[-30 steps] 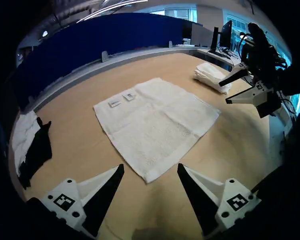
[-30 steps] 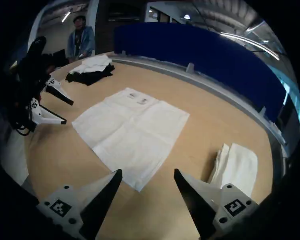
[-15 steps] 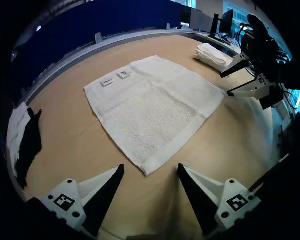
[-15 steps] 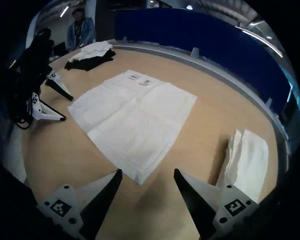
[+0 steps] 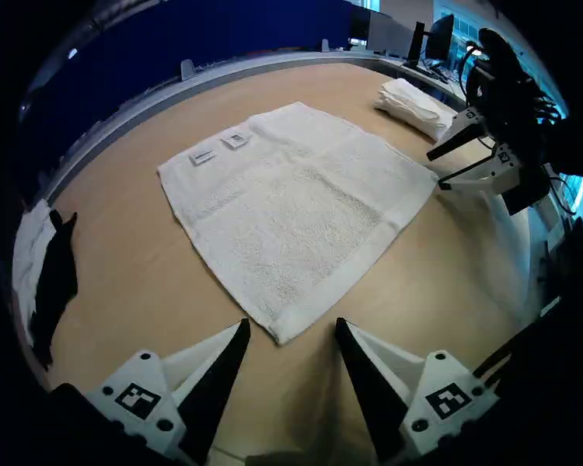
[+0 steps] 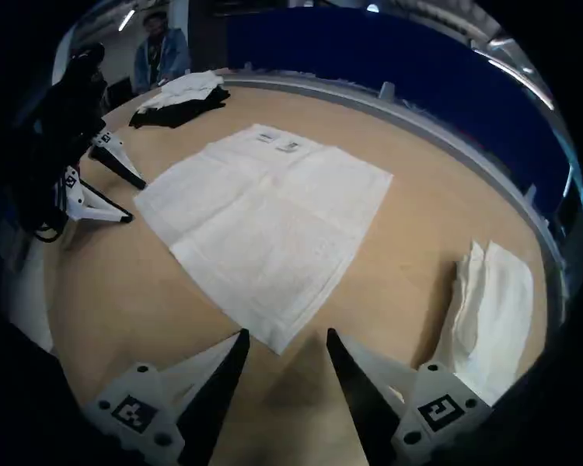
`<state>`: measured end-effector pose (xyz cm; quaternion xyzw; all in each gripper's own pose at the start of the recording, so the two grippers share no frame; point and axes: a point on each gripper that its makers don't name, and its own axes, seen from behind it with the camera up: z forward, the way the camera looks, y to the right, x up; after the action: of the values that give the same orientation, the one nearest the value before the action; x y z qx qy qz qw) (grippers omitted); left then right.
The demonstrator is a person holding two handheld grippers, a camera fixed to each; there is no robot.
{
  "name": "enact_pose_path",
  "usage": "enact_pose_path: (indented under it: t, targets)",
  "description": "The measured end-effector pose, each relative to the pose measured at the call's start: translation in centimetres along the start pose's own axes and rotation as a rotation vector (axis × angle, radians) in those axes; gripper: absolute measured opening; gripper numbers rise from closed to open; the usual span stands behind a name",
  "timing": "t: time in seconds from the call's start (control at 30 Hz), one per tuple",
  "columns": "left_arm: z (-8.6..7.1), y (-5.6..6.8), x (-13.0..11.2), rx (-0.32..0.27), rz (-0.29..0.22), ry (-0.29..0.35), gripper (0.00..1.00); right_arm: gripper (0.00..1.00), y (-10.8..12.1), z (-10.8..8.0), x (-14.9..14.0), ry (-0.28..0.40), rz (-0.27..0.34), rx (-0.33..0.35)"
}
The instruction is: Fold towel
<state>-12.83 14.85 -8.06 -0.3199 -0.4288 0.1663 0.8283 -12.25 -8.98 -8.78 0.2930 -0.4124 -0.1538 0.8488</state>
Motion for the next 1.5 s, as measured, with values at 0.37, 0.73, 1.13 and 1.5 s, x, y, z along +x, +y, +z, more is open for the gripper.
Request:
enact_pose_path:
  t: [0.37,0.73,1.13,1.5]
  targets:
    - [0.0,0.4,-0.1,0.005,-0.005,-0.003,0.60,0.34,-0.4,0.1,-0.8,-0.019,0.000,0.009]
    - [0.3,0.1,0.0,0.005,-0.003,-0.007,0.52,0.19,-0.8,0.2,-0.7,-0.020,0.021,0.025]
    - [0.2,-0.7,-0.2,0.028,-0.004,-0.014,0.13,0.12,-0.8,0.1,-0.4,-0.011,0.031,0.023]
    - [-0.6,-0.9,-0.1,0.037,-0.023,-0.010,0.10,0.10,-1.0,-0.5,0.7,0.012,0.035,0.037]
